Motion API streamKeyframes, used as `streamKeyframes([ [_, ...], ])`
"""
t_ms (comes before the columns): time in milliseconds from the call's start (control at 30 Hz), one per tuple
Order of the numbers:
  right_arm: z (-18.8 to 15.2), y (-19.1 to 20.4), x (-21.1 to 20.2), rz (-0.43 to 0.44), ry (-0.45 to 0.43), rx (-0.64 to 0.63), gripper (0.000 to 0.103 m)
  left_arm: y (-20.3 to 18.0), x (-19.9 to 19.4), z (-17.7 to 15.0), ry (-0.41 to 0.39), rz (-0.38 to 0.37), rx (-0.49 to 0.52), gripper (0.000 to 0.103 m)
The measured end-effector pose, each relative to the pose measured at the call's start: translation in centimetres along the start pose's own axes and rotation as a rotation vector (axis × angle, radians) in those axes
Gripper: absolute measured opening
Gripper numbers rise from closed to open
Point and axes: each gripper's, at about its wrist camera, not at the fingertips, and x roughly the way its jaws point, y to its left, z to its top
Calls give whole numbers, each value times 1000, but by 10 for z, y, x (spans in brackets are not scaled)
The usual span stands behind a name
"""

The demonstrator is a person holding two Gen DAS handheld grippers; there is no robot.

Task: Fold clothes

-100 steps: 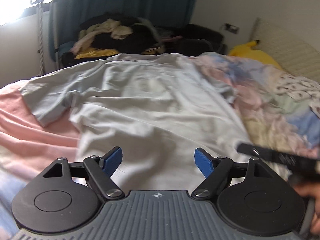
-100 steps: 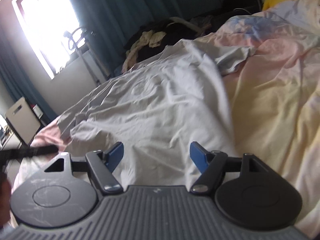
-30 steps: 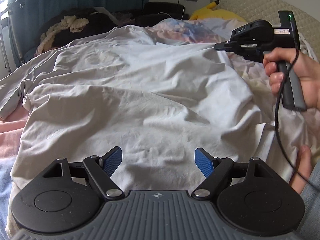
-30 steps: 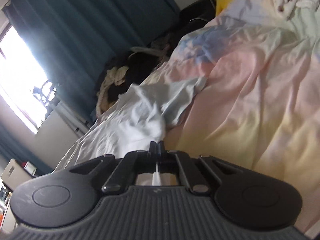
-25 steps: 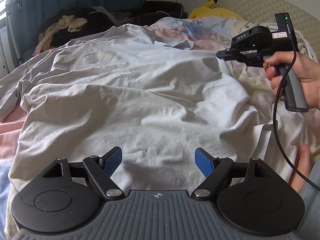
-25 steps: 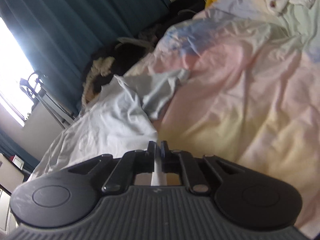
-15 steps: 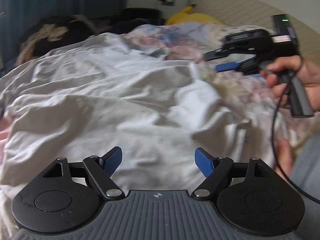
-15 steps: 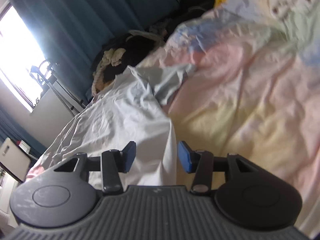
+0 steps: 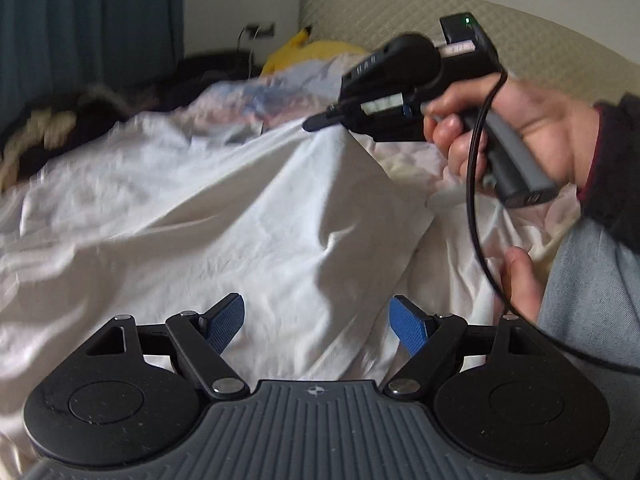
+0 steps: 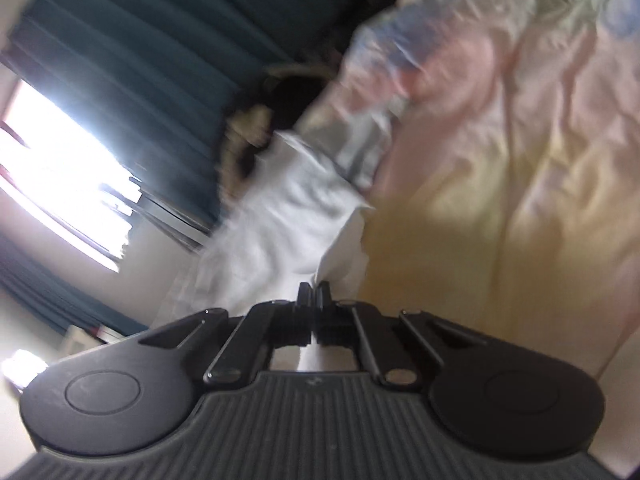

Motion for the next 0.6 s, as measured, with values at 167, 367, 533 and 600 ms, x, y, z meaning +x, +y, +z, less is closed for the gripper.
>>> streamKeyframes([
  [167, 4, 1, -12, 21, -3, 10, 3, -28, 22, 5, -34, -32, 110, 83],
  [367, 10, -9, -8, -4, 29, 28, 42, -52, 73, 12, -20, -41, 137, 76],
  [533, 13, -20, -2, 17, 43, 53, 55, -63, 115, 15, 14, -26, 127, 54],
  [600, 14, -25, 2, 27, 55, 73, 59, -62, 127, 11, 29, -16, 119, 34],
])
